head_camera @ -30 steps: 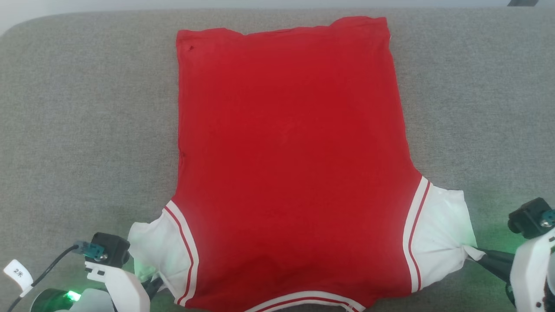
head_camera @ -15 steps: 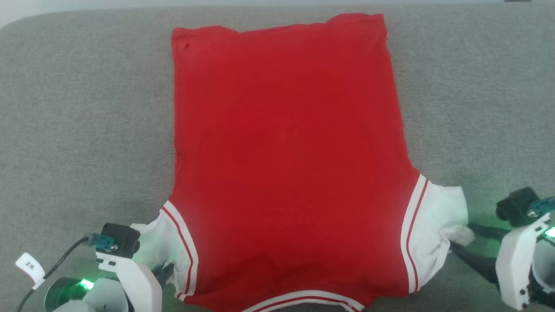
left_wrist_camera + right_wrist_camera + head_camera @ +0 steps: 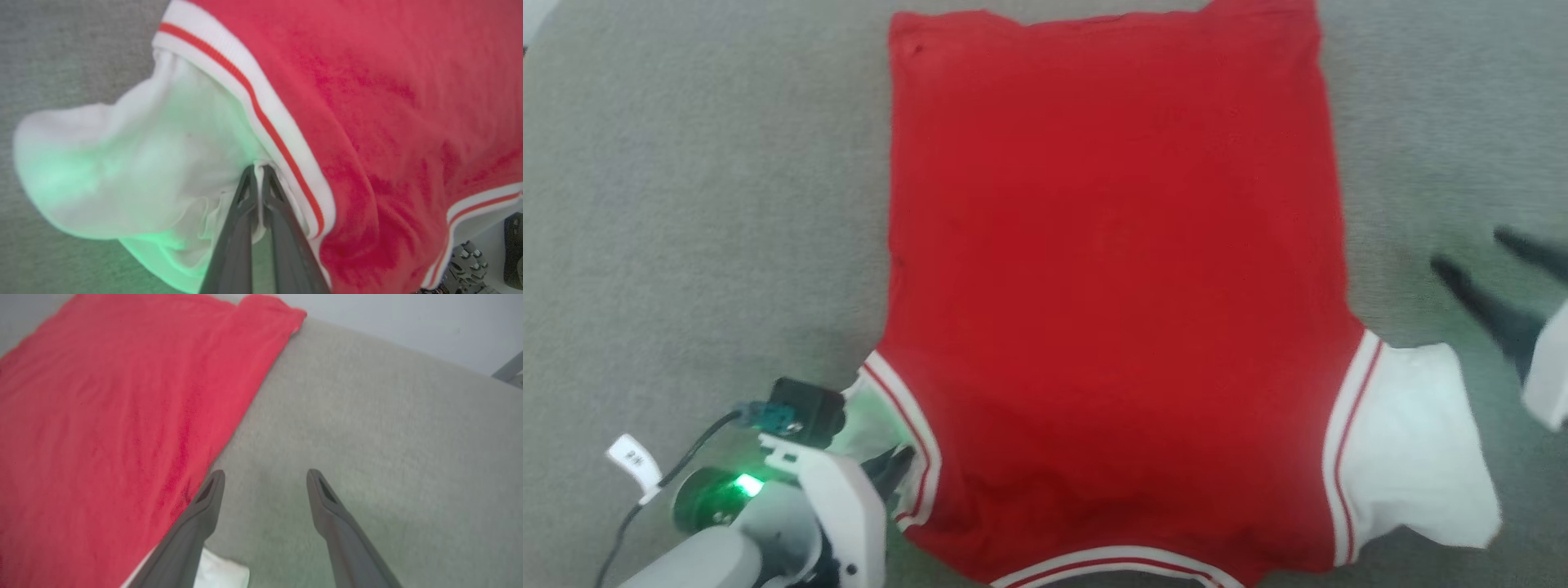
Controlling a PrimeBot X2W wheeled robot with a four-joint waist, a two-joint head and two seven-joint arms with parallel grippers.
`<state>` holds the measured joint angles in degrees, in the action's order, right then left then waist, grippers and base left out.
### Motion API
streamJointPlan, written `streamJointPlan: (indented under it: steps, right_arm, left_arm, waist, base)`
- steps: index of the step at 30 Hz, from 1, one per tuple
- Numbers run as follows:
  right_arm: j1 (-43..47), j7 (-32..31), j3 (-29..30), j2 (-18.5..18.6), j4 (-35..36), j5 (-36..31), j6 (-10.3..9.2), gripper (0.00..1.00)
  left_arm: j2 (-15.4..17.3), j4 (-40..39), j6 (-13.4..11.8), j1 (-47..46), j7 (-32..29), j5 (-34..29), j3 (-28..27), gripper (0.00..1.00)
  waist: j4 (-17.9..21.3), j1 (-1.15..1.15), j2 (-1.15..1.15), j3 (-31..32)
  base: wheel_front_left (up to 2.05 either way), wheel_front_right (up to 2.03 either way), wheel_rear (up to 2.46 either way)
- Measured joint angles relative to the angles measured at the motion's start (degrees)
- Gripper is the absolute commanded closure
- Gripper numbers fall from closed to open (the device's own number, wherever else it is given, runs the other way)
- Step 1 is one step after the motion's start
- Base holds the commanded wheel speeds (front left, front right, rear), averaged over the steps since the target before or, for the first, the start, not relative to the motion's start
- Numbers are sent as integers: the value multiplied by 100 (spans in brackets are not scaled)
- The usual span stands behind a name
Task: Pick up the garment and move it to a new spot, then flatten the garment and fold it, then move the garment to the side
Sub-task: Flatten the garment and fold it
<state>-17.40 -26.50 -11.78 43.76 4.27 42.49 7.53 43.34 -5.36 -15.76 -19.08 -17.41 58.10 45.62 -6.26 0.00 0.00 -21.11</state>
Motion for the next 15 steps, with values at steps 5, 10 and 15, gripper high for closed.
streamJointPlan:
  steps: [5,10,15]
  right_arm:
    - [-948,-236,292,-476,-293,-327,1,0]
    - [-2097,-405,266,-711,-1101,-602,0,0]
    - [-3133,-648,137,-776,-2229,-846,0,0]
  left_arm:
    - [-327,124,172,-332,-16,-127,137,100]
    - [-690,325,392,-660,-13,-240,286,100]
    - [-1036,548,602,-928,35,-333,423,100]
  waist:
    - [-300,0,0,-169]
    - [-694,0,0,-354]
    - [-1123,0,0,-558]
  base:
    - [0,0,0]
    - [0,0,0]
    - [0,0,0]
